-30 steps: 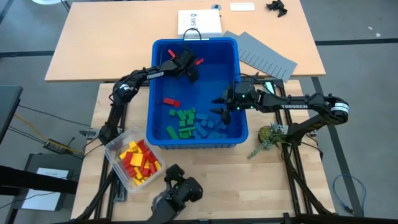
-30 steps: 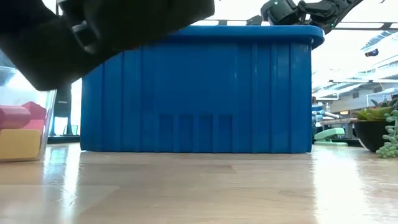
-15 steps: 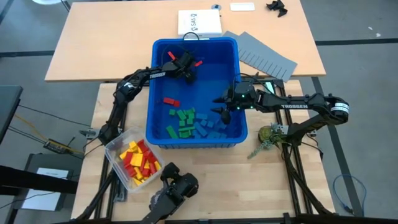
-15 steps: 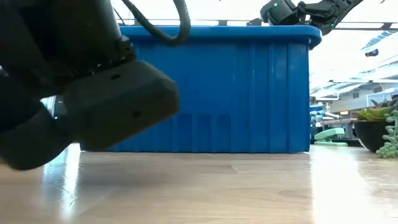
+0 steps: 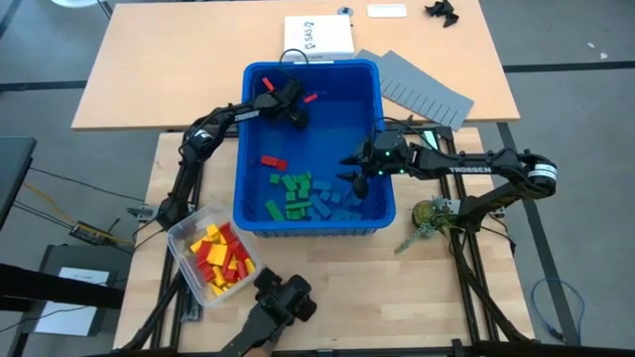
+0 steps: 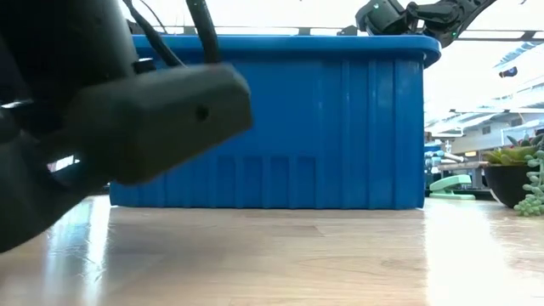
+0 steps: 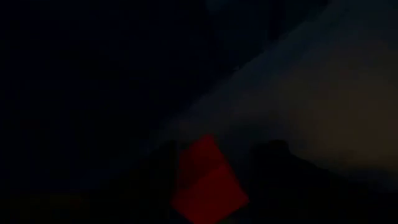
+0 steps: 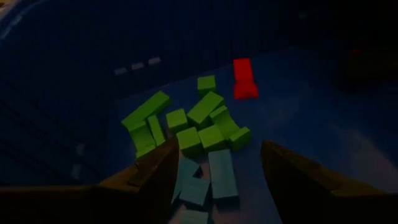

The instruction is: Sort Items/Unsort Items

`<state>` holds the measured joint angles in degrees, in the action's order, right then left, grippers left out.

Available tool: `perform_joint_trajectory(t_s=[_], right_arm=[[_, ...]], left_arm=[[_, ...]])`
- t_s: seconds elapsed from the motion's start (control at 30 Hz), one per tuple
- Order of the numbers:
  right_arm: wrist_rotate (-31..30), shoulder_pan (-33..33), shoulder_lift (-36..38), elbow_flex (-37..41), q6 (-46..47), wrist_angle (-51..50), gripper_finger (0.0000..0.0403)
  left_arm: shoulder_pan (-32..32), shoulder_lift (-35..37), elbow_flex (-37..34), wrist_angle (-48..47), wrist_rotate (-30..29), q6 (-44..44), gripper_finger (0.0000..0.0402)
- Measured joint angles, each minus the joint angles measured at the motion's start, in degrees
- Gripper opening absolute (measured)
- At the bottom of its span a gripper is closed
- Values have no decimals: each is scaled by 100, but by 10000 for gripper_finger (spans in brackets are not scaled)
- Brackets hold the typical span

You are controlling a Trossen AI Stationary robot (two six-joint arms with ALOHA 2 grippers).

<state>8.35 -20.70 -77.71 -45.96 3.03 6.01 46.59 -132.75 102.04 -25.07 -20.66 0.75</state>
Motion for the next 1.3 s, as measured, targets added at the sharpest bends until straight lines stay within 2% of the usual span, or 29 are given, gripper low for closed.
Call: perform_joint_trajectory(t_s=[0.2,0.47,0.67,0.77,0.93,1.13,1.3], right_arm=[[1,1,2,-1,0,-5,229],[1,0,2,-1,7,-13,229],[3,3,2,-1,38,-14,229],[3,3,2,-1,37,-16,229],[3,6,2,-1,-16,-25,229],[6,6,2,-1,-63,-27,229],[3,-3,2,-1,-63,-32,229]], left_arm=[[-4,72,20,-275,458,201,229],[-105,33,676,-1325,1350,278,229],[-252,24,824,-1830,1586,629,229],[-387,24,828,-1930,1451,619,229],[-692,78,954,-1882,836,398,229],[-772,155,1440,-2163,703,404,229],[-766,155,1504,-2225,660,688,229]])
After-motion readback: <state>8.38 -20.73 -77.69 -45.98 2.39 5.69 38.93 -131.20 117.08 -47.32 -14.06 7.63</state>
